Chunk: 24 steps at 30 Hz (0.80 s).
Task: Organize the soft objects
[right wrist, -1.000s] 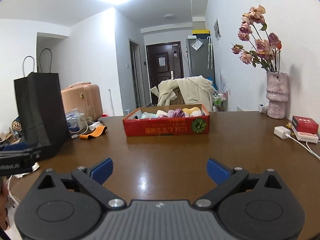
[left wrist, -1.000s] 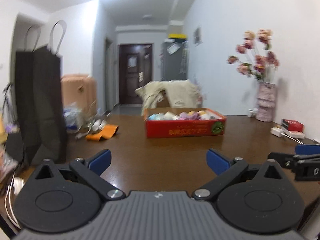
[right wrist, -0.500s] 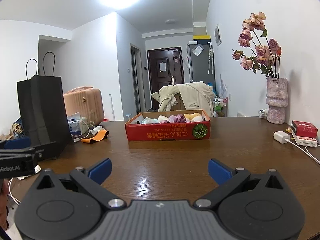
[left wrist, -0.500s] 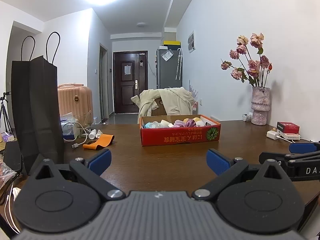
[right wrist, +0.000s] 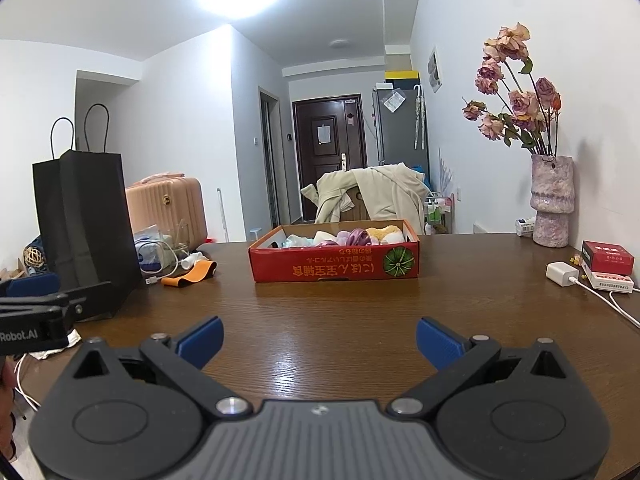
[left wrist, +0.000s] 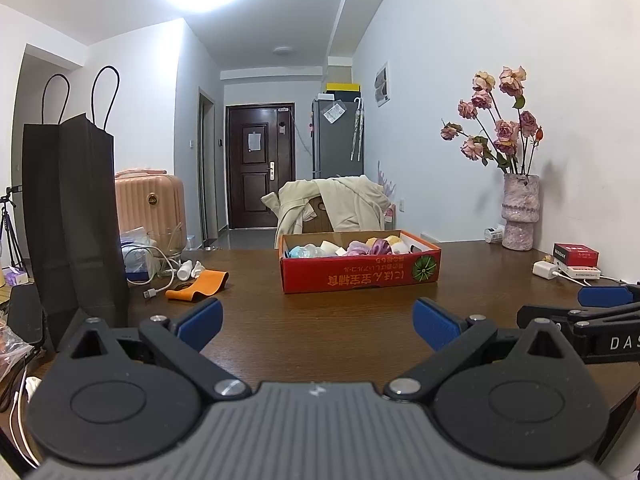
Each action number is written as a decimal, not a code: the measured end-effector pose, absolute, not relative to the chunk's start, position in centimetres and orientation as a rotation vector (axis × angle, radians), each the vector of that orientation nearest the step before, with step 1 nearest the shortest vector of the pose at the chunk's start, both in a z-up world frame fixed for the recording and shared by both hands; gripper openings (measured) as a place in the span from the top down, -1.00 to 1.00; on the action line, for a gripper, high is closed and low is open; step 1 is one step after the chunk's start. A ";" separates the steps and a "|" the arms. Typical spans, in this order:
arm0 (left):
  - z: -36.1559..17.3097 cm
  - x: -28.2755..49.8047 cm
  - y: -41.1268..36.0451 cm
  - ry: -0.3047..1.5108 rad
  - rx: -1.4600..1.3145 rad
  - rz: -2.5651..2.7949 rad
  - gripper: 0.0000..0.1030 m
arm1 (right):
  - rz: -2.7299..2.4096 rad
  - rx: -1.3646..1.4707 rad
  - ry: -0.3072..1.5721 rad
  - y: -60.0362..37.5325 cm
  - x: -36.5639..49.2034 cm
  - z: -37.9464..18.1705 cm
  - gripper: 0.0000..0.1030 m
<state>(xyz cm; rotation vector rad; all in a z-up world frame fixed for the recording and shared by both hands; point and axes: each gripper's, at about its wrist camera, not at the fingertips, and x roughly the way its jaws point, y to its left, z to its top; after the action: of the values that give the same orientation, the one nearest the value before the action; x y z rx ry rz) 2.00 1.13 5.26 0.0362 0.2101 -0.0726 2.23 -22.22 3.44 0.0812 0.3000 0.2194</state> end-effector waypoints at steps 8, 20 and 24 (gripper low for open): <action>5.2 2.0 1.2 0.209 0.037 -0.073 -1.00 | 0.220 0.085 0.300 -22.3 2.3 3.4 -1.00; 5.3 1.8 1.2 0.202 0.037 -0.069 -1.00 | 0.221 0.086 0.287 -22.3 2.1 3.5 -1.00; 5.5 1.6 1.3 0.190 0.029 -0.065 -1.00 | 0.217 0.087 0.276 -22.5 2.0 3.6 -1.00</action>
<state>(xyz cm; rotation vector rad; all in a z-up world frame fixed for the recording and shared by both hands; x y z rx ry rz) 1.62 1.28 5.45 0.0288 0.1896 -0.0651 1.99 -22.48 3.62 0.0869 0.2764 0.2172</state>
